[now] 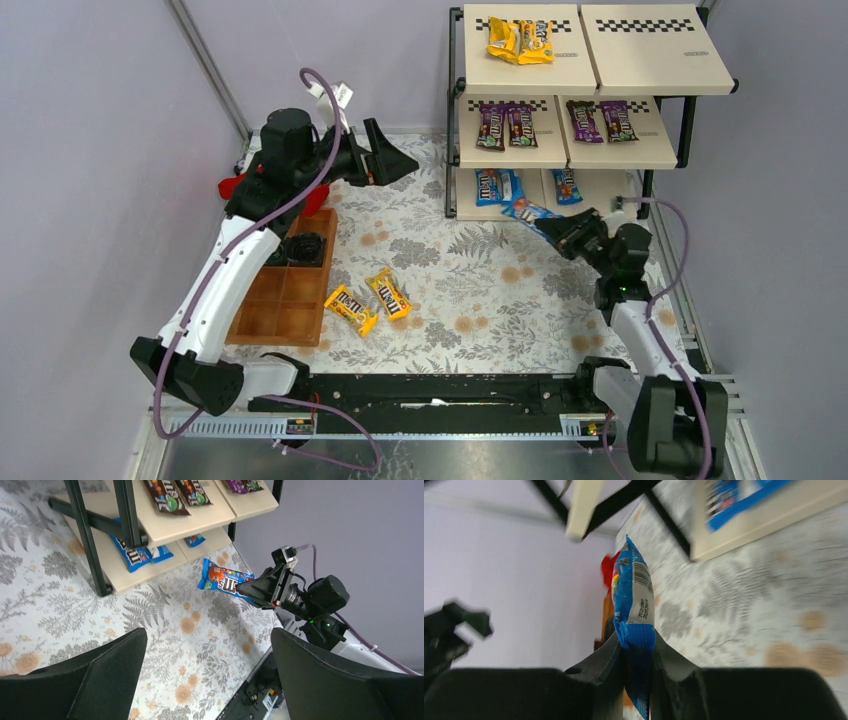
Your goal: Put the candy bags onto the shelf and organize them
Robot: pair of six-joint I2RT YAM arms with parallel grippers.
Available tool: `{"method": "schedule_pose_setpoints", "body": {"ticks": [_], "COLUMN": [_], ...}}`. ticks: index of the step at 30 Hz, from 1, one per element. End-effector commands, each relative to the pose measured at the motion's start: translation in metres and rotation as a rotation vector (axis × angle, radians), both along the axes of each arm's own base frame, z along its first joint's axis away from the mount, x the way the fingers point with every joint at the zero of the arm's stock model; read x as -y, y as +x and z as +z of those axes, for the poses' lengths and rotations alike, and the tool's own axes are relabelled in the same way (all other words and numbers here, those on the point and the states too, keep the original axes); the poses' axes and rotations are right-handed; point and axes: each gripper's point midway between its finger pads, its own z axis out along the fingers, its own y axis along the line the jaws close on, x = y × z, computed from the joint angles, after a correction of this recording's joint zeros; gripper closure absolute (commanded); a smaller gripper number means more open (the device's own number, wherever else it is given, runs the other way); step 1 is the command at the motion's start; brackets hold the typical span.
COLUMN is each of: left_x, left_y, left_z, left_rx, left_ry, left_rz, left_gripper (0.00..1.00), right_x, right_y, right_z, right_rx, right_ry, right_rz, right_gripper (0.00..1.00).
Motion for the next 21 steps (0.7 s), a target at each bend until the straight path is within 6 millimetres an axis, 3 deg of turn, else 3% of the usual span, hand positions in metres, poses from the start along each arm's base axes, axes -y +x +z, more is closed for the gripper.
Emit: {"method": "schedule_pose_setpoints", "body": {"ticks": [1, 7, 11, 16, 21], "left_x": [-0.006, -0.023, -0.029, -0.032, -0.027], "left_y": [0.014, 0.026, 0.026, 0.025, 0.021], "left_z": [0.027, -0.012, -0.02, -0.026, -0.027], "left_rx": [0.123, 0.121, 0.134, 0.158, 0.163], "left_ry": [0.007, 0.097, 0.156, 0.23, 0.247], "left_rz": [0.05, 0.158, 0.205, 0.253, 0.243], "left_gripper": [0.01, 0.01, 0.01, 0.01, 0.01], "right_x": [0.052, 0.13, 0.176, 0.209, 0.231], "right_y": [0.018, 0.047, 0.064, 0.089, 0.12], "right_z": [-0.007, -0.03, -0.033, -0.035, -0.054], "right_rx": [0.02, -0.012, 0.003, 0.05, 0.049], "right_ry": [0.001, -0.084, -0.126, -0.133, -0.106], "right_rz": [-0.128, -0.423, -0.599, -0.726, -0.785], "right_gripper": [0.79, 0.79, 0.79, 0.79, 0.79]}}
